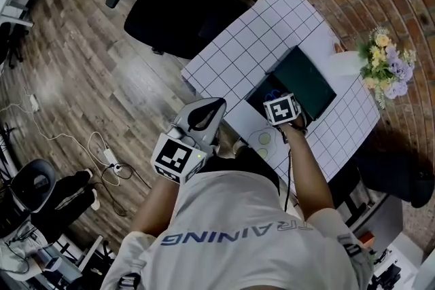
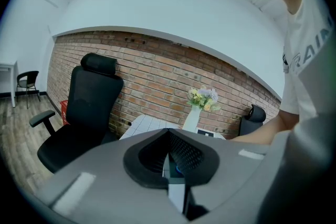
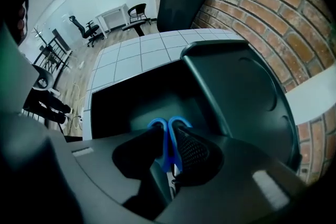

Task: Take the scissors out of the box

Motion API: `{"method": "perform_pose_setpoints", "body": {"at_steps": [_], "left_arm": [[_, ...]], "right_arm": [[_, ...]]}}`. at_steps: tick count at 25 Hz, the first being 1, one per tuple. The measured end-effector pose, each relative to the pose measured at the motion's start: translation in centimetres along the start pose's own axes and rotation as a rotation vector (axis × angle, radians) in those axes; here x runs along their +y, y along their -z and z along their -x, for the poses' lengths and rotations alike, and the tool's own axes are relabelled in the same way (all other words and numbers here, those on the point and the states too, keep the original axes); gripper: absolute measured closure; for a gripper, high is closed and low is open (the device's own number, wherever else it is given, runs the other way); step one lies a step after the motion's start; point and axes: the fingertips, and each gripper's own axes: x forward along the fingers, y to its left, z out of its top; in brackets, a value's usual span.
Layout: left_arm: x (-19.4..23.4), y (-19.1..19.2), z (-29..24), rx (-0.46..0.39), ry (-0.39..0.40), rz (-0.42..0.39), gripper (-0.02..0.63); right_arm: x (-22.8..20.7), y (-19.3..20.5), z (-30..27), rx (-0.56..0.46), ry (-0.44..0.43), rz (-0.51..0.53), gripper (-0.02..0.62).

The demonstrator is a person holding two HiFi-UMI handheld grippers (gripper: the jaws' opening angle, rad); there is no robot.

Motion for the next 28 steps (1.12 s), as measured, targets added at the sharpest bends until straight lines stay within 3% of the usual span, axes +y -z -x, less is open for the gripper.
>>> {"method": "perform_pose_setpoints", "body": {"at_steps": [6, 13, 21, 28], "left_arm": [[0.2, -0.7, -0.7, -0.009, 0.007, -0.012, 0.603], [0.7, -2.6, -1.3, -0.03, 0.018, -0.033, 0.603], [-1.6, -5.1, -1.7, -0.066, 0.077, -0.073, 0.604], [-4.5, -7.5, -1.8, -0.106, 0.129, -0.12, 0.603]], "right_arm": [[0.7, 0.0, 1.1, -0.05, -0.01, 0.045, 0.501], [0.9, -2.4, 8.0, -0.298, 0.025, -0.042, 0.502], [0.0, -2.9, 17.0, -0.536, 0.088, -0.132, 0.502], [-2.0, -2.4, 25.9, -0.803, 0.212, -0.249, 0.502]]}}
